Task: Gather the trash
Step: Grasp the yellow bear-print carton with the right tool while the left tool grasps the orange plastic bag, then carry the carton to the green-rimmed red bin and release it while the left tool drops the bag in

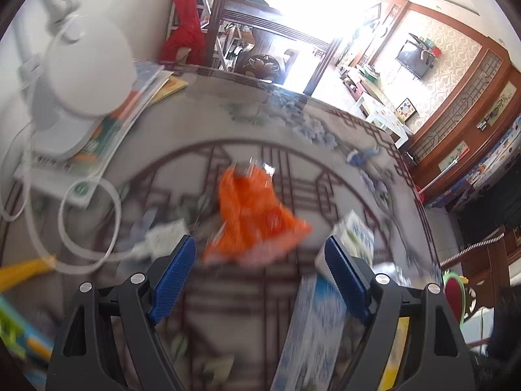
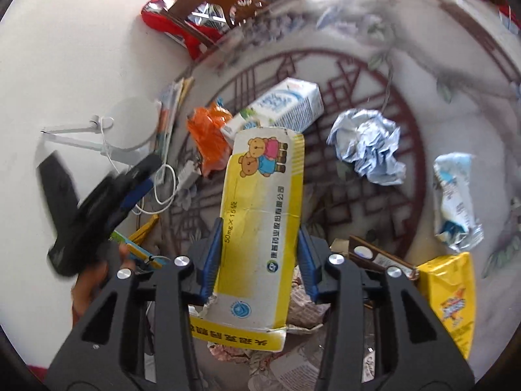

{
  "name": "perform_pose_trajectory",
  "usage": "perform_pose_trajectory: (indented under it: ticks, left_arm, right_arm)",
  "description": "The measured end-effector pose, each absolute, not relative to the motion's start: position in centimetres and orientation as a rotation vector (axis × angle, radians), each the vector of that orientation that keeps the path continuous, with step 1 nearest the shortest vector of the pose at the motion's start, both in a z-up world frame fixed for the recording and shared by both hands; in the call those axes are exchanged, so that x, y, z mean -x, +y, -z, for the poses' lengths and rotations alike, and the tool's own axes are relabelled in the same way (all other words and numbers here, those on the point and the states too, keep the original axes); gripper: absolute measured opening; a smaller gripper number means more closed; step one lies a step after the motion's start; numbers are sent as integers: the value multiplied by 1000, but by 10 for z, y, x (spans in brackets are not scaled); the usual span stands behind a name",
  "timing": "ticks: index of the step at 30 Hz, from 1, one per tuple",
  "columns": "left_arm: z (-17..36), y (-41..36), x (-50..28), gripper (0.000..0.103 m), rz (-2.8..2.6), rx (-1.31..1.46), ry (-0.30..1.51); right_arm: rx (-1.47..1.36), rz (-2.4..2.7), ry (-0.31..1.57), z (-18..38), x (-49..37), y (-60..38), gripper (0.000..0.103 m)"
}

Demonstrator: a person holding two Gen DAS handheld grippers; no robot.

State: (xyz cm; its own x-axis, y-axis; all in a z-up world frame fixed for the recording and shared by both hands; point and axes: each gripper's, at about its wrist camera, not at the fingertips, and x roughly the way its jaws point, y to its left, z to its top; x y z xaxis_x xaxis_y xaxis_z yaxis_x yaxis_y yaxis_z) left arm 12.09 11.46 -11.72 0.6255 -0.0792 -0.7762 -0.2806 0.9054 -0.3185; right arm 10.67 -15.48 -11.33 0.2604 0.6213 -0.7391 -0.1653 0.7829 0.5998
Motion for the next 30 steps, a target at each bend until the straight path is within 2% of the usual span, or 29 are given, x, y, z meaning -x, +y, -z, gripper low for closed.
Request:
perform_pose_trajectory:
  ticks: [7,9,10,12,13,15,18,30]
  left_arm:
    - [153,114,-195,78,-142,471,996]
    - [159,111,-203,75,-133,466,1008]
    - [162,110,-205,64,-122,464,1015]
    - [166,112,-206,57,-101,467,1009]
    - [165,112,-205,50,-88,464,1001]
    - [161,111,-202,48,-71,462,990]
    - [143,111,-187,39,-77,450,935]
    - [55,84,-71,37,-8,460,730]
  right_arm:
    - [-427,-537,1144,95,-101,-166,41]
    - [-422,-532,1142,95,-100,-166,41]
    - [-427,-533,1142,93,-98,-170,41]
    - [-430,-536,1138,90,-95,-171,41]
    - [-424,-536,1135,89,-95,-170,41]
    - [-404,-537,1121,84,-93,-168,41]
    - [-379,-545,1092,75,-86,-167,41]
    - [-363,-534,976,43,-50,-183,41]
